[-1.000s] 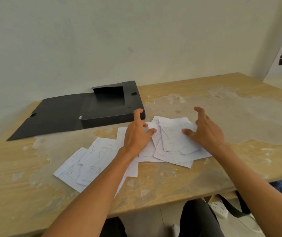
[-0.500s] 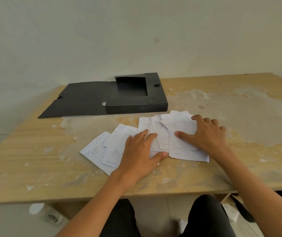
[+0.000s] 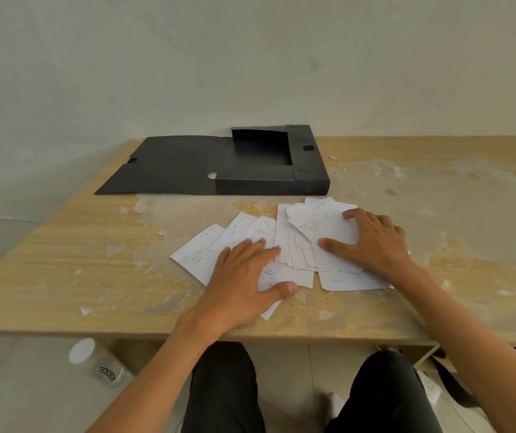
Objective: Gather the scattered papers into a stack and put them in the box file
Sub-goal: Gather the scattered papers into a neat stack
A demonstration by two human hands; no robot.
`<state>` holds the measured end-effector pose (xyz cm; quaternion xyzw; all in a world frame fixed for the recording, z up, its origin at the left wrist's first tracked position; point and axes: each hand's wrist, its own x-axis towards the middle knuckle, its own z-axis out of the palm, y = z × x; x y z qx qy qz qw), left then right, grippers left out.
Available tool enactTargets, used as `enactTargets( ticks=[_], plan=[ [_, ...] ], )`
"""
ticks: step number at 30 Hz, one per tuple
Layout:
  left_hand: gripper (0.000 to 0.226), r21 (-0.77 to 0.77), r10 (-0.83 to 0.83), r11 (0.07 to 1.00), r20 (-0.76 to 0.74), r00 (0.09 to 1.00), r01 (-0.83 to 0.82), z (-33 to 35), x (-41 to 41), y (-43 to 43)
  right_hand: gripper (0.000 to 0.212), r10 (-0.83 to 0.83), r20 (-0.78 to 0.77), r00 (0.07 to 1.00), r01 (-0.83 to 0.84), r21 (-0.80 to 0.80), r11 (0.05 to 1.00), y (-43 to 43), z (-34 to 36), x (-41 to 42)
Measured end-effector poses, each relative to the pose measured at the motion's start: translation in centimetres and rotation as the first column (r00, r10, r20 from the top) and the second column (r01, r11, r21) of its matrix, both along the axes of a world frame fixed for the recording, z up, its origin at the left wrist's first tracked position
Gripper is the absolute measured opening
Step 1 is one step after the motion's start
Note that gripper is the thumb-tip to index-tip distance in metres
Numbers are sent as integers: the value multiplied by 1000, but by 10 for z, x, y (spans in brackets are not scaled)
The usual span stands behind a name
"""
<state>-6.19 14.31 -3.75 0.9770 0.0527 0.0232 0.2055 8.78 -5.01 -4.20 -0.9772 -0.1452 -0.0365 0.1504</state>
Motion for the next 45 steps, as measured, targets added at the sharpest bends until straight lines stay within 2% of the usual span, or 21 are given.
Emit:
enactTargets(
  ticks=[2, 4, 7, 11, 14, 18, 21, 24, 29, 33, 36, 39, 43, 45],
  plan=[
    [80, -22, 85, 996, 82, 993, -83, 3, -6, 3, 82, -20, 5, 1000, 20, -4, 1000, 6, 1, -3],
    [88, 23, 225, 972, 175, 959, -232, 4, -15, 12, 82, -47, 23, 999, 47, 1, 999, 8, 0, -5],
    [97, 81, 354, 927, 141, 925, -367, 0, -30, 31, 80, -28, 38, 999, 28, 10, 1000, 9, -2, -5],
    [106, 63, 333, 939, 94, 938, -339, -7, -37, 42, 78, 40, 3, 999, -40, 55, 998, 9, -1, -1],
    [101, 95, 328, 937, 95, 940, -337, -6, -35, 41, 78, 69, 2, 998, -69, 58, 996, 8, -2, -1],
    [92, 115, 368, 912, 192, 910, -393, 3, -32, 35, 78, 73, 6, 997, -73, 65, 995, 9, -2, -2],
    [95, 183, 322, 923, 110, 940, -337, 7, -26, 27, 78, 73, 8, 997, -74, 69, 995, 9, -2, -1],
    [87, 166, 331, 926, 80, 940, -340, 7, -23, 25, 77, 79, 8, 997, -79, 79, 994, 9, -2, -2],
    [61, -1, 394, 917, 165, 904, -399, 3, -21, 29, 78, 93, 13, 996, -93, 80, 992, 8, -2, 0],
    [45, -69, 449, 893, 231, 863, -445, 0, -16, 25, 79, 115, 11, 993, -115, 82, 990, 8, -2, 0],
    [22, -204, 442, 895, 286, 850, -397, 3, -12, 26, 80, 143, -9, 990, -141, 91, 986, 8, -1, 2],
    [15, -281, 425, 888, 202, 883, -363, 13, -4, 36, 83, 188, -38, 981, -183, 97, 978, 10, -1, 9],
    [5, -224, 320, 925, 18, 947, -308, 27, 18, 60, 84, 272, -74, 960, -262, 122, 957, 14, 1, 16],
    [7, -209, 256, 942, -63, 965, -264, 32, 28, 73, 83, 314, -78, 946, -302, 135, 944, 15, 3, 17]
  ],
)
